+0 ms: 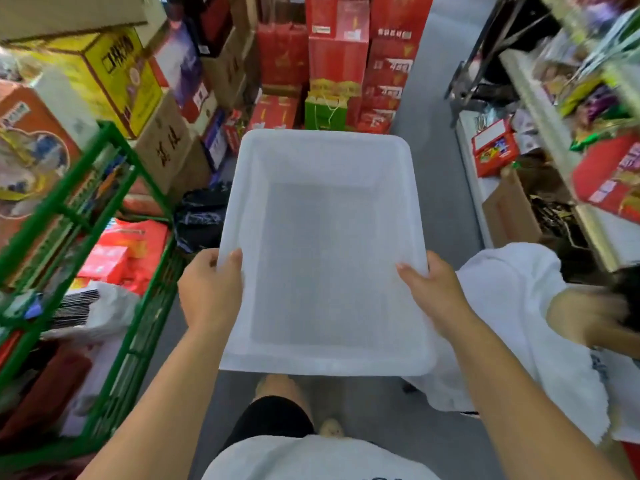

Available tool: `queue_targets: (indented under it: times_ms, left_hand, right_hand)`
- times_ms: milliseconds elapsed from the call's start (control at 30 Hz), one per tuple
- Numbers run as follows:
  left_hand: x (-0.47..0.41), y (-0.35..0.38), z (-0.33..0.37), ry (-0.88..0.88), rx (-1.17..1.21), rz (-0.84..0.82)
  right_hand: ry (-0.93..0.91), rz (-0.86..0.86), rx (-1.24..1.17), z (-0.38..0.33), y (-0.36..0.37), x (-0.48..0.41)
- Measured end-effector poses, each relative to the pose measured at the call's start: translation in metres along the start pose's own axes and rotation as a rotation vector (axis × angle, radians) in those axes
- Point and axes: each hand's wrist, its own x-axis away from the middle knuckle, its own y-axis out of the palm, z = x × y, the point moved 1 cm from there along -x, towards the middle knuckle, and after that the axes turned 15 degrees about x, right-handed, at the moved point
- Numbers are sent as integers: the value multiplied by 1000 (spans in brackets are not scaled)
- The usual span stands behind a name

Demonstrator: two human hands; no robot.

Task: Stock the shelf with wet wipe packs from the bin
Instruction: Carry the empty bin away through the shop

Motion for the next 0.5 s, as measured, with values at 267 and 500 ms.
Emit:
queue_targets:
  times_ms: [267, 500]
  left_hand:
    - [-146, 112, 69, 76, -8, -100]
    - [-277, 252, 159, 269, -152, -292]
  right_hand:
    - [71, 10, -130, -58, -6, -159]
    - [214, 165, -300, -89, -29, -277]
